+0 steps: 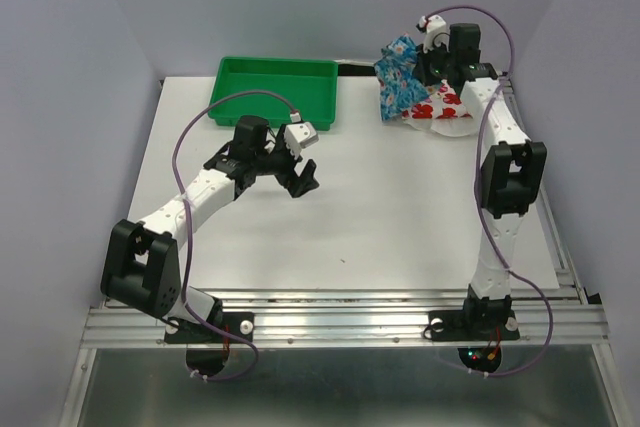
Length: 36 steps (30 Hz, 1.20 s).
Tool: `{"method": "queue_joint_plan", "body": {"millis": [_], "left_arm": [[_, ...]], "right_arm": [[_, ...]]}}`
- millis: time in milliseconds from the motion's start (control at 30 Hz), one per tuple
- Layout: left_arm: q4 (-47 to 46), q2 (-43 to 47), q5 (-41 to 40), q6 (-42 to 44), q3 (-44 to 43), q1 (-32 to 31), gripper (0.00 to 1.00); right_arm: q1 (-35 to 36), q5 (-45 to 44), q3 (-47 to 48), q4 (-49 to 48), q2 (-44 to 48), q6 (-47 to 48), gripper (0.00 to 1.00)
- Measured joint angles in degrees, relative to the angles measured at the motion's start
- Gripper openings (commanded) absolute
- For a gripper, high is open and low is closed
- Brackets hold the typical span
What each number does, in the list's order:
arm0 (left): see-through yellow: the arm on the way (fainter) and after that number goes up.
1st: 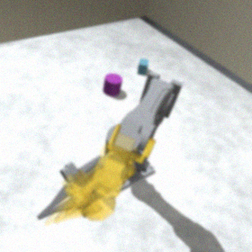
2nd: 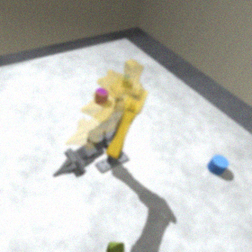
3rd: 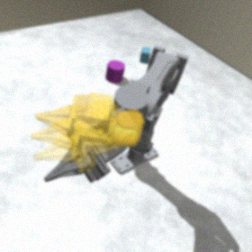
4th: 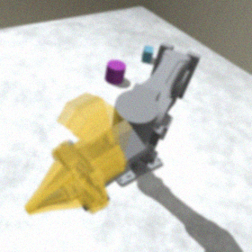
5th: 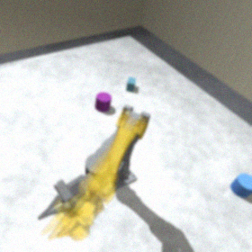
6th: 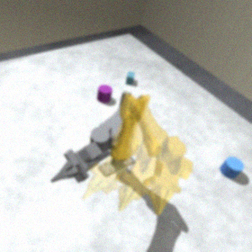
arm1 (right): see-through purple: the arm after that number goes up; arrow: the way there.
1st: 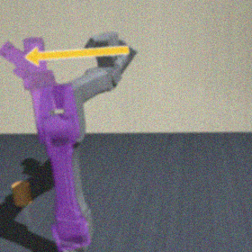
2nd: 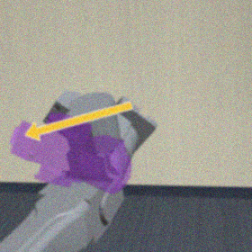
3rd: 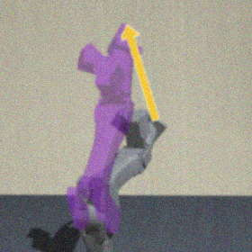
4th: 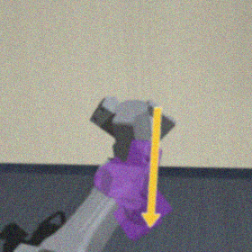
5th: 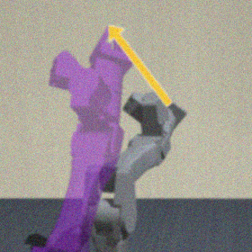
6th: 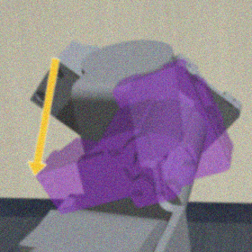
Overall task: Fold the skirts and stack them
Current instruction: Neatly place the folded skirt to the corner
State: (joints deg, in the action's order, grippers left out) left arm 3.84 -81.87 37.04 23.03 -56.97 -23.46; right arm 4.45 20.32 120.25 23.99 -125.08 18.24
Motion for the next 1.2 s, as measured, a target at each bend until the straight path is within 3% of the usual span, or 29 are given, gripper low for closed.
{"method": "queue_joint_plan", "body": {"millis": [367,667,1200], "left_arm": [[-1.3,0.0,0.5,-1.2,0.1,0.0,0.99],[-1.3,0.0,0.8,-1.5,0.1,0.0,0.99],[-1.0,-0.7,0.7,-2.3,0.1,0.0,0.99]], "right_arm": [[-5.8,3.1,5.9,2.8,-0.5,-1.6,0.01],[-10.4,7.7,11.8,6.6,-7.7,-4.7,0.01],[-15.6,12.0,14.1,8.3,-14.1,-7.1,0.04]]}}
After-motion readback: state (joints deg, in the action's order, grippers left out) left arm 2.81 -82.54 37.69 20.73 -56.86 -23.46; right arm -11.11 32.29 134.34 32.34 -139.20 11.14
